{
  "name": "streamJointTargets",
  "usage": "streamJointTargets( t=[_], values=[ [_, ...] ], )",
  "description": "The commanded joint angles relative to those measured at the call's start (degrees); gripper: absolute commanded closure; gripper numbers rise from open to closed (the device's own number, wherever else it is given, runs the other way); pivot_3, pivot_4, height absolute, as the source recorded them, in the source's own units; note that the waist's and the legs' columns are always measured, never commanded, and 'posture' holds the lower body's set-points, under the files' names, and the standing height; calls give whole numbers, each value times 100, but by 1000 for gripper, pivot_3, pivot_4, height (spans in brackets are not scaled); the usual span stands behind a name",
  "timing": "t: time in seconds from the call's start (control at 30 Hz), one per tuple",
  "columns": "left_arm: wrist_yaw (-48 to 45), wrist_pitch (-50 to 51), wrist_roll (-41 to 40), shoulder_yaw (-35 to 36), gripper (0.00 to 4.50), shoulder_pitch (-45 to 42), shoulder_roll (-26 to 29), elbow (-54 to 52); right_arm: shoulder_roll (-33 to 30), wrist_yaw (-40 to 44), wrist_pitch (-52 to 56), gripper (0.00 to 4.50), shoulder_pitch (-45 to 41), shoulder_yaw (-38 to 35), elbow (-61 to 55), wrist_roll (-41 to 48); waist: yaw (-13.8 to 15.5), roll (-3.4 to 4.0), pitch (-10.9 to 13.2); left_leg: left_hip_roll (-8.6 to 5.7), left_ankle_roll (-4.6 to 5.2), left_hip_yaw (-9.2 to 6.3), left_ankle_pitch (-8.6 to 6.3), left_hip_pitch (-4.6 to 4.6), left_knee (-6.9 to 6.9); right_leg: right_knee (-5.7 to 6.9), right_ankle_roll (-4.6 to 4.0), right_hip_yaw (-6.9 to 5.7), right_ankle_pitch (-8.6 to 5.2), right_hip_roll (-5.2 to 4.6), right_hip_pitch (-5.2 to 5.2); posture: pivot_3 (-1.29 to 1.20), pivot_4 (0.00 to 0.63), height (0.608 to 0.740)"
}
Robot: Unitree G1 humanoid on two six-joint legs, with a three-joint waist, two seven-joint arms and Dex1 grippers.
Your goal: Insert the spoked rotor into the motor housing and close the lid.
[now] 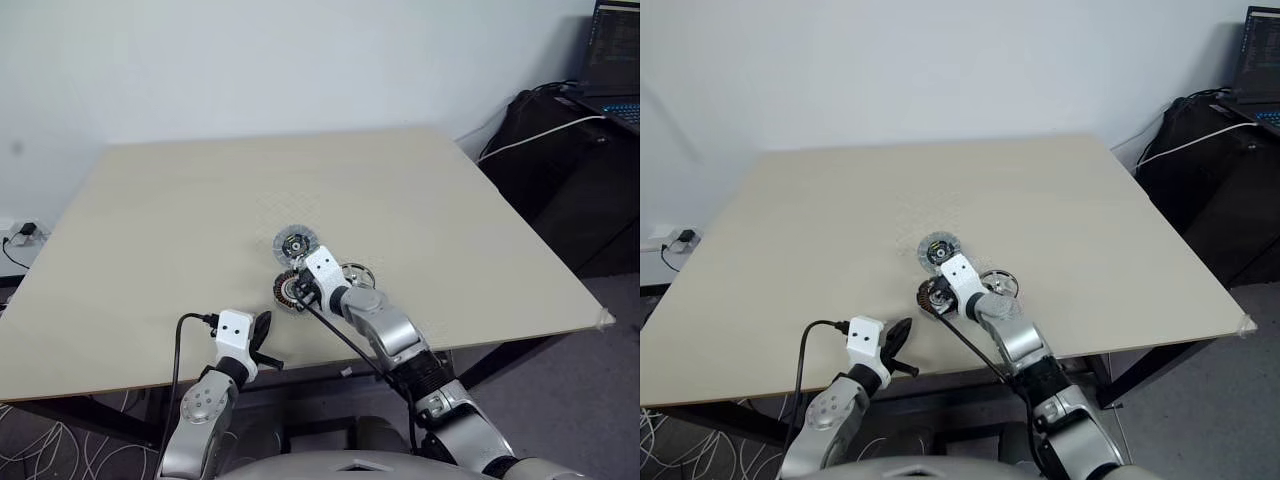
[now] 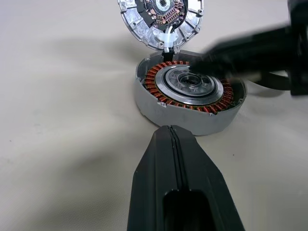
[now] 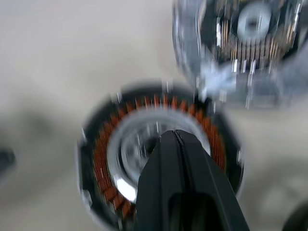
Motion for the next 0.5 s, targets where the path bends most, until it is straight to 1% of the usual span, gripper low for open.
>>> streamJointTargets(
  t=[0.03,0.17,0.33,0.5],
  values=[
    [27,-91,-15,14,4500,-78,-22,-75,-71,4,183,4474,52,54,-286,-84,1,0,-1,0,0,0,0,1,0,0,3,-1,-2,0,1,0,0,740],
    [18,-84,-9,20,4500,-100,-14,-48,-82,17,122,4474,65,-4,-469,-46,1,0,-1,0,-2,0,0,1,0,1,5,-1,-3,0,1,0,0,740],
    [-6,-69,-18,27,4500,-135,9,-29,144,-25,-153,4474,-108,-176,-600,98,-1,1,0,0,-1,0,1,1,0,1,4,-1,-2,1,0,0,0,740],
    [0,-60,-37,36,4500,-142,27,-32,262,-43,-246,4474,-208,-169,-556,109,-17,1,0,1,-1,-1,1,1,0,1,5,-1,-2,2,0,0,0,740]
  ],
)
